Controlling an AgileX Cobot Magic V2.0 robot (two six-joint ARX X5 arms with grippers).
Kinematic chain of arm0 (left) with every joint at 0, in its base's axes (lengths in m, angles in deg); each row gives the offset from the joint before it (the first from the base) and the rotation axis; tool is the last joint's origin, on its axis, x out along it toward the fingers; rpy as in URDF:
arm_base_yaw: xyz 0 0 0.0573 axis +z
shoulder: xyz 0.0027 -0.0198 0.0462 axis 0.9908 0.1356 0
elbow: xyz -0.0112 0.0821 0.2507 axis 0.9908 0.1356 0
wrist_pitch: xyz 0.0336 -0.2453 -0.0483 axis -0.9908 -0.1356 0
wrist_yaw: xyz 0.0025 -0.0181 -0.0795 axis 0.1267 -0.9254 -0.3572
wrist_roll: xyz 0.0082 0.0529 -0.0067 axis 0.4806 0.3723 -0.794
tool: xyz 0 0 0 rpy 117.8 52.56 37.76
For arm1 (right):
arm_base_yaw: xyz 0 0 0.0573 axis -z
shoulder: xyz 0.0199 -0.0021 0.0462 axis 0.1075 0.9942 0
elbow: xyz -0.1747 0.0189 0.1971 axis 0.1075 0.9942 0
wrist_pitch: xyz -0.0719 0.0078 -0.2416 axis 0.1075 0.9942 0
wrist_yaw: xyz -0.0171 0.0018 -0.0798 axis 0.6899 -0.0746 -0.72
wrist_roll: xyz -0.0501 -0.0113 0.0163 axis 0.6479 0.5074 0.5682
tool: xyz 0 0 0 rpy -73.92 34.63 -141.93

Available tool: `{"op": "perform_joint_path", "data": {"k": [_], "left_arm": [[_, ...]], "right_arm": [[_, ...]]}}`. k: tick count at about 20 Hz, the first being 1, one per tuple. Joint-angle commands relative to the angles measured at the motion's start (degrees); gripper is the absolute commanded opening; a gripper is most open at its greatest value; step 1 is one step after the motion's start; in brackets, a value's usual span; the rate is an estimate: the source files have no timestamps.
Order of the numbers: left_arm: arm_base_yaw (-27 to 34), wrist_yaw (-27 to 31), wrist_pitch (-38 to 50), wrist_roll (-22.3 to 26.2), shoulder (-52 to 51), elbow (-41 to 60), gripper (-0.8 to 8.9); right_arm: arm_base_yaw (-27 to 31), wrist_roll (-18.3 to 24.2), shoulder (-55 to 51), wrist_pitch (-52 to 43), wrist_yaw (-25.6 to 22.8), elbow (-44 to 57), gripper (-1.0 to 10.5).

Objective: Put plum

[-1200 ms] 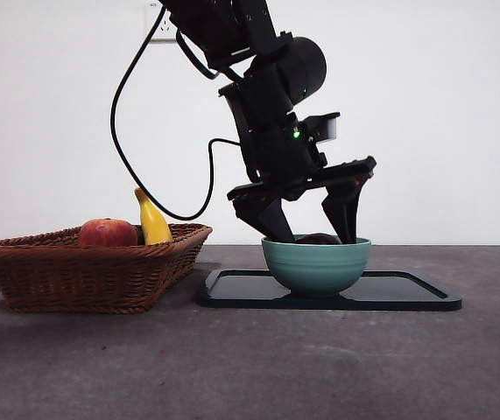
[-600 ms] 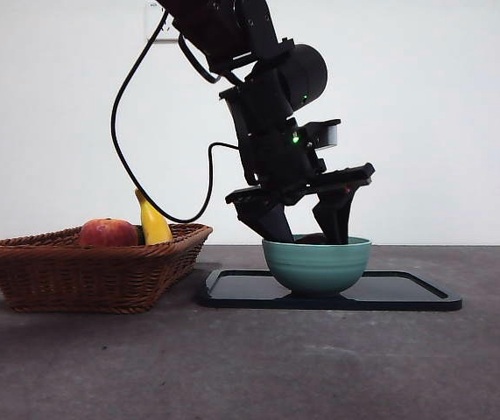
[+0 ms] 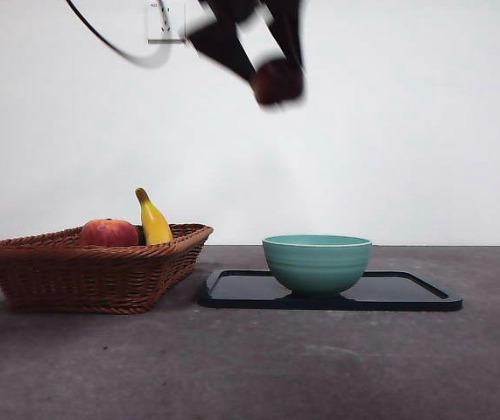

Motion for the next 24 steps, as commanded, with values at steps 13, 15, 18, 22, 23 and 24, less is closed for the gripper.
{"op": "perform_joint_path", "data": {"k": [13,15,18,22,23,24], "left_arm": [[9.01,0.09,-18.18,1.75,-27.96,7.87,2.79],[9.51,0.07,-14.14,1.16,-33.48,17.57,2.79],[10.38,0.11,-4.22,0.13,-41.68,33.81,2.79],[12.66,0.20,6.54,0.28,-45.86,48.68,2.79],[13.27,0.22,9.22,0.48,-45.86,51.84,2.79],[13.84,0.22,12.33,0.68,-45.72,54.95,2.79]], "right_arm": [[-0.28,0.26,-1.66,-1.49,0.07,-0.44,2.1],[-0.28,0.26,-1.64,-1.73,0.04,-0.44,2.1],[-0.28,0.26,-1.64,-1.90,0.07,-0.44,2.1],[-0.28,0.17,-1.64,-2.12,0.07,-0.44,2.1],[-0.28,0.02,-1.64,-2.12,0.09,-0.44,2.1],[-0.28,0.00,-1.64,-2.10,0.11,-0.44,2.1]]}}
